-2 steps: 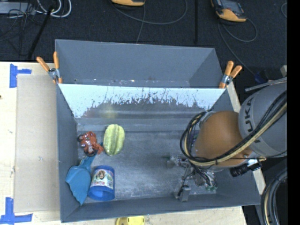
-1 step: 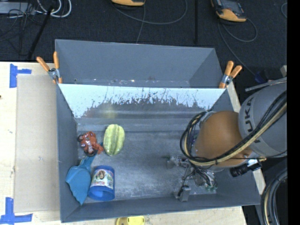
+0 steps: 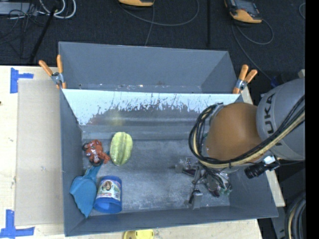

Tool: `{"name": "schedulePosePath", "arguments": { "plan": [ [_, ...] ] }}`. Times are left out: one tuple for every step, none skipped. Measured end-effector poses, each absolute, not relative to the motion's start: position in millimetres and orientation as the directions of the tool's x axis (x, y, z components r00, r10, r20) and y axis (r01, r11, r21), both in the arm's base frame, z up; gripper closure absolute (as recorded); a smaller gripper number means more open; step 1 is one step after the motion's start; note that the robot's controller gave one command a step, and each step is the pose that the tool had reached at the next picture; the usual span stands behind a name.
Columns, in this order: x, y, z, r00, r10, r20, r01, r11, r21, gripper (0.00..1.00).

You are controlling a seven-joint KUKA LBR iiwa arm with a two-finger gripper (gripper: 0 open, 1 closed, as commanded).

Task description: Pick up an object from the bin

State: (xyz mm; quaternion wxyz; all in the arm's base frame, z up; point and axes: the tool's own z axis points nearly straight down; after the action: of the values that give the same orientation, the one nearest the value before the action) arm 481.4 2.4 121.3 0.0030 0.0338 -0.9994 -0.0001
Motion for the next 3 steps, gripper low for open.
{"name": "schedulePosePath", "arguments": {
  "plan": [
    [490.9,22.4,134.5,-0.994,-0.108,-0.011,-0.108,0.994,-0.001,0.0],
    [485.0,9.8,152.7,-0.993,-0.12,0.013,-0.12,0.993,0.003,0.0],
    [504.5,-16.5,177.9,-1.0,-0.024,-0.005,-0.024,1.0,0.0,0.0]
  ]
}}
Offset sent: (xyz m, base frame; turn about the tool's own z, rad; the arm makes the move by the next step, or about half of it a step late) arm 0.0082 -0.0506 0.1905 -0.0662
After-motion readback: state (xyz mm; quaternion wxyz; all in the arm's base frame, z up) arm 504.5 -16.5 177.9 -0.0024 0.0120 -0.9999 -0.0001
